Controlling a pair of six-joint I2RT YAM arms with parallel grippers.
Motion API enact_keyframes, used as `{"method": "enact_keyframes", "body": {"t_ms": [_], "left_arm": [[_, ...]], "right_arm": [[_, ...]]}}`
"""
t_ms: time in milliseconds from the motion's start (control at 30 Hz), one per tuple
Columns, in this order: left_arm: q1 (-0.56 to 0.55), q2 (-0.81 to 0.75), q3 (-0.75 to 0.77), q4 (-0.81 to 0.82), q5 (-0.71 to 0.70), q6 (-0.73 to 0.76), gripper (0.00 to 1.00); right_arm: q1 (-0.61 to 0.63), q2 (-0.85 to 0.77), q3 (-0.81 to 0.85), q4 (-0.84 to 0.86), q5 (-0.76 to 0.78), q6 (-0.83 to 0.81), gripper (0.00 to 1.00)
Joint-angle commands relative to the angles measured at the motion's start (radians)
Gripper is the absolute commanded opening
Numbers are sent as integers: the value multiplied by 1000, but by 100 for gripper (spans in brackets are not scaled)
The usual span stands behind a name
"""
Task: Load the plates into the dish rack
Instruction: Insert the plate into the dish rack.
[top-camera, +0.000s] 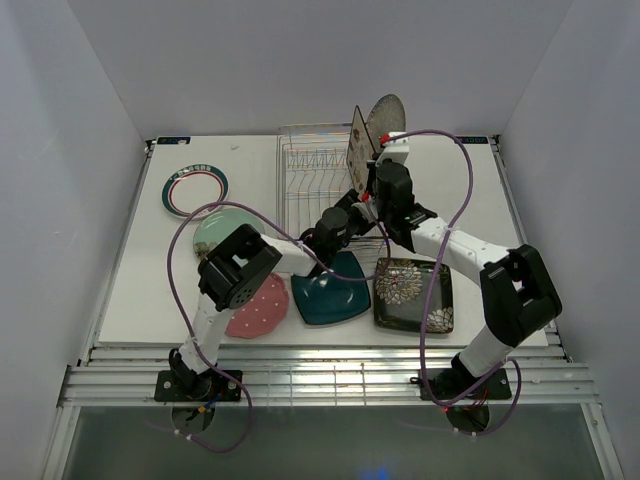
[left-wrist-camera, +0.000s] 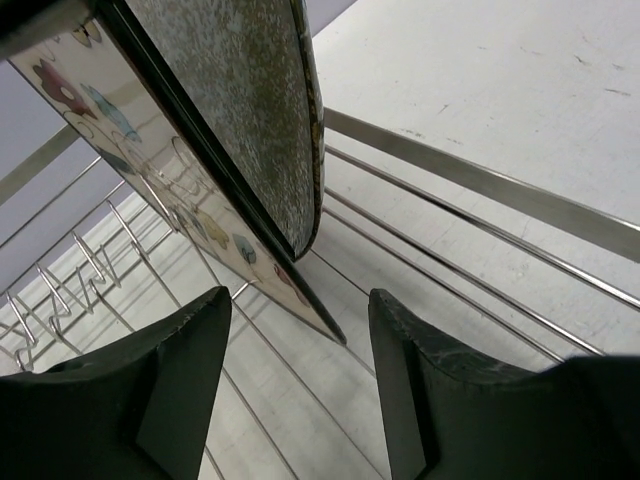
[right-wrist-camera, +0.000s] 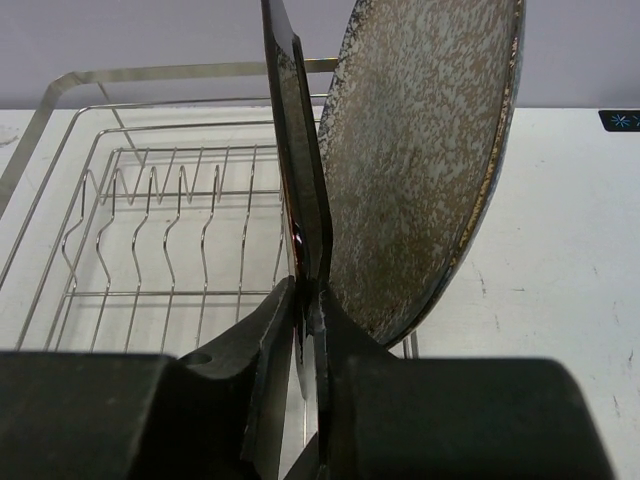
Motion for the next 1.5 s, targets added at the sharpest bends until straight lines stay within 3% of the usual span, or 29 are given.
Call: {"method": "enact_keyframes", "body": {"t_ms": [0,333,600,1467], "left_arm": [[51,-64,-32,-128,-93,-49,68],[51,-171,-138,-125,-75,-40,75],[53,-277,-223,-129,-46,-37,97],[51,-449,-200,-261,-136,-115,98]], "right_arm": [[53,-92,0,47,-19,26,17],[51,-101,3,-9,56,82,18],[45,-92,-11,-11,63,102,19],[45,-155,-139,27,69,134,33]]}}
